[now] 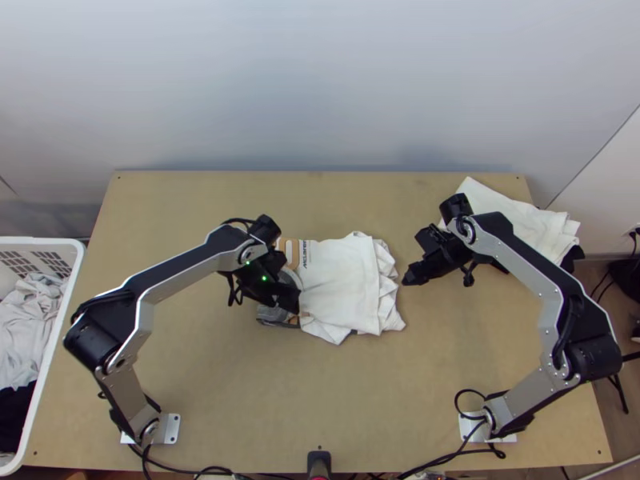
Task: Fold the t-shirt
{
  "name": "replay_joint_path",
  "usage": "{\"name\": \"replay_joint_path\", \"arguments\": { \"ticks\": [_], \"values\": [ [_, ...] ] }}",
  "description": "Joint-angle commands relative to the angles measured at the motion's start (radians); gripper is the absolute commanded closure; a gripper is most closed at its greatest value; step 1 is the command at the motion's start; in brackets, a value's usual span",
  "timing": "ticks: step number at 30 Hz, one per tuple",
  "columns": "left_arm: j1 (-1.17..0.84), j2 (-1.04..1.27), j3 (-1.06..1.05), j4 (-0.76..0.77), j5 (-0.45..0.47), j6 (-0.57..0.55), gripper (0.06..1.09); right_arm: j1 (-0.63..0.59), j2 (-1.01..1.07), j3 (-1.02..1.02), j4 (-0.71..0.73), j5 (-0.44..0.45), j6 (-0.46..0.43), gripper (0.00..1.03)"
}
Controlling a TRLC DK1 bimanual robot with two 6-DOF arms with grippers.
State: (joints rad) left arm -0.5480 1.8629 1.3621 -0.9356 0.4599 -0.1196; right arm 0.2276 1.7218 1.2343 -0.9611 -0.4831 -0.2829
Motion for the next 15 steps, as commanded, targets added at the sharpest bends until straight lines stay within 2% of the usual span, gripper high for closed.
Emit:
{"name": "replay_joint_path", "arguments": {
  "ticks": [1, 3, 6, 10, 15],
  "values": [
    [0.003, -0.077, 0.017, -0.012, 0.049, 0.012, 0.10, -0.022, -0.048, -0.004, -0.039, -0.072, 0.062, 0.32],
    [0.005, -0.105, 0.017, -0.020, 0.060, 0.017, 0.10, -0.031, -0.041, -0.013, -0.045, -0.126, 0.065, 0.21],
    [0.014, -0.140, 0.025, -0.049, 0.080, 0.041, 0.10, -0.027, -0.025, -0.022, -0.047, -0.147, 0.059, 0.12],
    [0.051, -0.174, 0.038, -0.106, 0.086, 0.075, 0.10, -0.039, 0.004, -0.022, -0.010, -0.207, 0.064, 0.08],
    [0.146, -0.223, 0.032, -0.160, 0.105, 0.094, 0.10, -0.056, 0.035, -0.035, 0.108, -0.236, 0.128, 0.04]
  ]
}}
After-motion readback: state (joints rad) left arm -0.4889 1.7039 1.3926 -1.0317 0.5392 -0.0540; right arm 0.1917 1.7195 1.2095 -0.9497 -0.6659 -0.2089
